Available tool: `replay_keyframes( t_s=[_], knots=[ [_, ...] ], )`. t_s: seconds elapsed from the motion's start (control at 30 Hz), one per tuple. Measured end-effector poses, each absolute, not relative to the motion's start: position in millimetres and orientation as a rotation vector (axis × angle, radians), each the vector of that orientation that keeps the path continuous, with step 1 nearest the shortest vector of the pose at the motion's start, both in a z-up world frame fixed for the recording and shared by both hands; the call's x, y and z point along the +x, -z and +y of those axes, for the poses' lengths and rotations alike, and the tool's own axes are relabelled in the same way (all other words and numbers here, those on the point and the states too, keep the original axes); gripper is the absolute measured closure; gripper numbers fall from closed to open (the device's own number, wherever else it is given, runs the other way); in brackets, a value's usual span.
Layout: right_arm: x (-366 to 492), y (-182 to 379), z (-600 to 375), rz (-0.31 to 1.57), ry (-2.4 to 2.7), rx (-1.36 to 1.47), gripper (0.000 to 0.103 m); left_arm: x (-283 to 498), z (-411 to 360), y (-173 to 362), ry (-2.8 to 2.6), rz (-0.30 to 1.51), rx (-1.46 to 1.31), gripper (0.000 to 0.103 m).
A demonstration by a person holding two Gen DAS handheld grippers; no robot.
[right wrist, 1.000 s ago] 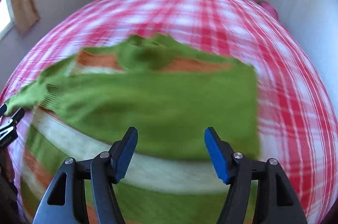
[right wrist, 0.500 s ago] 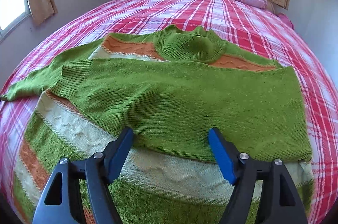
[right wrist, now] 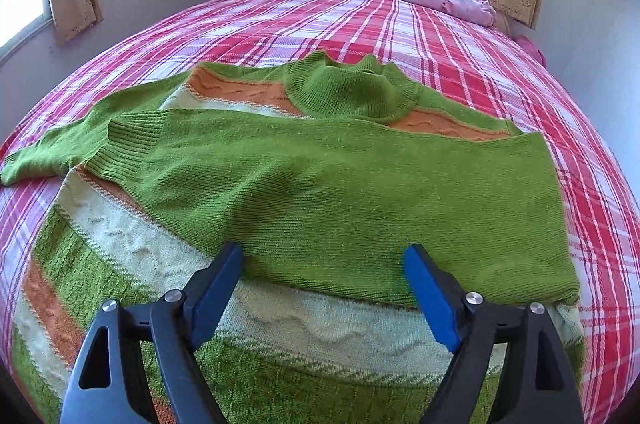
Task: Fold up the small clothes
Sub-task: 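Move the left tool to the other sleeve cuff and close on it, then lift the sleeve with the left gripper and lay it across the sweater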
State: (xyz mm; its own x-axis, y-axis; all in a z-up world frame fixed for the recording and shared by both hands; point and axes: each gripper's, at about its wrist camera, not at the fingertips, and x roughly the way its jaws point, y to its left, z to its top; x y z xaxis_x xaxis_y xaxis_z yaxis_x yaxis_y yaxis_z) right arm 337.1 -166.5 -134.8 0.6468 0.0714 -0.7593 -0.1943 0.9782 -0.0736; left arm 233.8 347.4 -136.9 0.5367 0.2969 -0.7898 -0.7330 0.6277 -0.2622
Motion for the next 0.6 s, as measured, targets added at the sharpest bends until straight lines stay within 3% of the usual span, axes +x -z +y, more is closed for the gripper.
replay_keyframes(
  t_s=[0.07, 0.33, 0.43, 0.5, 0.53, 0.6],
  knots=[
    [336.8, 134.8, -167.2, 0.854, -0.152, -0.151, 0.019, 233.9, 351.0, 141.9, -0.640, 0.748, -0.713, 0.034],
    [336.0, 135.0, -167.4, 0.851, -0.151, -0.155, 0.019, 242.0, 366.2, 144.8, -0.659, 0.654, -0.782, 0.034],
    [335.8, 134.9, -167.6, 0.851, -0.150, -0.156, 0.019, 243.4, 368.8, 145.8, -0.653, 0.638, -0.783, 0.047],
    [335.7, 135.0, -167.7, 0.851, -0.150, -0.157, 0.018, 241.5, 371.0, 146.9, -0.609, 0.612, -0.812, 0.063],
    [335.7, 135.0, -167.9, 0.850, -0.149, -0.157, 0.018, 241.7, 372.4, 148.2, -0.584, 0.604, -0.830, 0.077],
    [335.7, 135.2, -167.8, 0.851, -0.150, -0.157, 0.018, 241.8, 374.1, 150.3, -0.551, 0.598, -0.849, 0.085]
  ],
)
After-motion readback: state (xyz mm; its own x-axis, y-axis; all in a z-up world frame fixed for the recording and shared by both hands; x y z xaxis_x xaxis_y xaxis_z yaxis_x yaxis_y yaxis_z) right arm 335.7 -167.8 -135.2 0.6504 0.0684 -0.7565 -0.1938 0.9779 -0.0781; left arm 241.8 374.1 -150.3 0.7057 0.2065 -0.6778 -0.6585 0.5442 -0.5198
